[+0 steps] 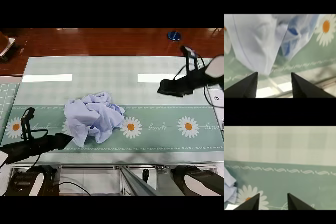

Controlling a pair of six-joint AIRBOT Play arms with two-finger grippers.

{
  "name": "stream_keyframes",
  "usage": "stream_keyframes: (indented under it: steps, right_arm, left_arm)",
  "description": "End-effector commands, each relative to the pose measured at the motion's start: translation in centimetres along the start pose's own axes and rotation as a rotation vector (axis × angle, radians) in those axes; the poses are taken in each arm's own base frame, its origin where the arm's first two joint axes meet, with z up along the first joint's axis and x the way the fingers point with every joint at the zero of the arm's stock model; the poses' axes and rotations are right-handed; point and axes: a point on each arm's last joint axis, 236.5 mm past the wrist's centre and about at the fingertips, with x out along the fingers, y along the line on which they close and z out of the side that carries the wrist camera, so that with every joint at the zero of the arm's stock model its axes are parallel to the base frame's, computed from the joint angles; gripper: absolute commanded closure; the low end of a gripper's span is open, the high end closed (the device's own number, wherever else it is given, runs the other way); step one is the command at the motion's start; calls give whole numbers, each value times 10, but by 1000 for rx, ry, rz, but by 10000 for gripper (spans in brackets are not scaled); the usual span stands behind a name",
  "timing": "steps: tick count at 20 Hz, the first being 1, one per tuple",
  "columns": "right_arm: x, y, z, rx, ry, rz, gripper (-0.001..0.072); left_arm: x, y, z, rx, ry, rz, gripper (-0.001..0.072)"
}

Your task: Fold the shirts.

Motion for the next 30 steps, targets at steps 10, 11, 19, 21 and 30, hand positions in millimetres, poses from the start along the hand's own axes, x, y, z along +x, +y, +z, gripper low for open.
stream_keyframes:
  steps: [10,11,19,21,30]
  right_arm:
    - [80,2,-78,224,120,222,305]
    - [86,6,-81,230,142,237,305]
    - [127,67,-65,203,193,338,305]
    - [138,87,-58,195,214,369,305]
    - [181,154,-65,84,345,420,363]
  left_arm:
    - [81,82,-10,-259,280,177,200]
    - [88,74,-7,-244,279,126,201]
    - [101,28,17,-181,216,-111,691]
    - [100,27,17,-181,216,-112,691]
    - [100,27,17,-182,216,-112,691]
